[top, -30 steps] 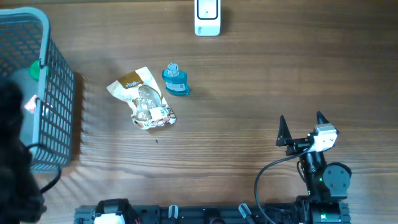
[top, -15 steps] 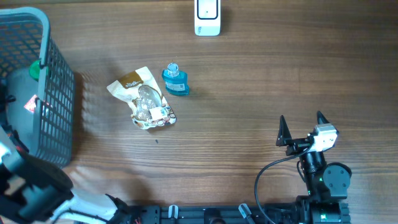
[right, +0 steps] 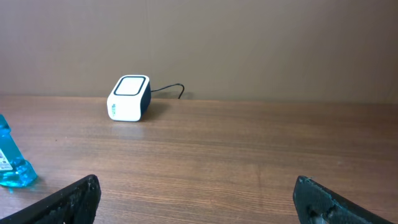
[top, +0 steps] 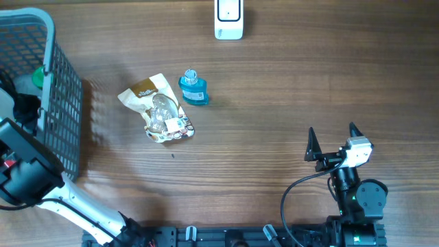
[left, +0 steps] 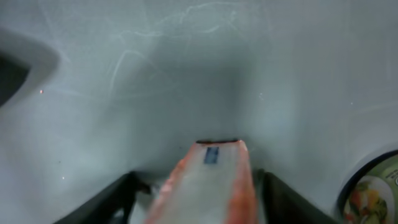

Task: Scan the item barcode
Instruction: 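Reach into the basket and grasp the small red-white box, then place the red-white box on the table near the scanner, then reach into the basket and grasp the green-capped bottle, then carry the green-capped bottle over the table toward the scanner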

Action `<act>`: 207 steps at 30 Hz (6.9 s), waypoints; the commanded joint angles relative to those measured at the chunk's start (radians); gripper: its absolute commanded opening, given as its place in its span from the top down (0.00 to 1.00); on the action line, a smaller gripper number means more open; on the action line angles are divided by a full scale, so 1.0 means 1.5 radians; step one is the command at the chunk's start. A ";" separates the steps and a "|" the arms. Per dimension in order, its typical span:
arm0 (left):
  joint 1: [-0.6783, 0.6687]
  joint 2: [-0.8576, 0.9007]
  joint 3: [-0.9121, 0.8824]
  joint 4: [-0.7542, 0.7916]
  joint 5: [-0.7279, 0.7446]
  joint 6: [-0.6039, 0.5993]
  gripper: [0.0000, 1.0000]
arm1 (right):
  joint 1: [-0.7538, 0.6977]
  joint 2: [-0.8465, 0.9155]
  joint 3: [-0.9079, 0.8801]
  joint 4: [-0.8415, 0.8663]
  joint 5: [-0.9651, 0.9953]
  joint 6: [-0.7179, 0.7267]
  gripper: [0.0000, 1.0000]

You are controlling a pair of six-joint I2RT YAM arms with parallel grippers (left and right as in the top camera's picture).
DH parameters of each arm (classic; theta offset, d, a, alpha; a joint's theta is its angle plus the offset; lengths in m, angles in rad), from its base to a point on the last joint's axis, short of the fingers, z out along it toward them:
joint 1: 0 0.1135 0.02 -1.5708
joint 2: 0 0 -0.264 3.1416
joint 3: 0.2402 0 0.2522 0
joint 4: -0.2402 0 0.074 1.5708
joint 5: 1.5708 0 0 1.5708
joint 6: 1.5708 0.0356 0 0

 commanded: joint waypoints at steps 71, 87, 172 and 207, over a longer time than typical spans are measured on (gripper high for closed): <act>-0.352 -0.583 0.227 -0.085 -0.174 0.032 0.00 | -0.001 -0.004 0.006 0.003 0.004 -0.008 0.00; 0.030 -0.261 0.212 -0.256 -0.095 0.259 0.08 | -0.001 -0.004 0.006 0.003 0.004 -0.008 0.00; -0.050 -0.287 0.104 -0.022 0.082 0.139 0.32 | -0.001 -0.004 0.006 0.003 0.004 -0.008 0.00; -0.883 -0.159 0.104 0.023 0.045 0.149 0.35 | -0.001 -0.004 0.006 0.003 0.004 -0.008 0.00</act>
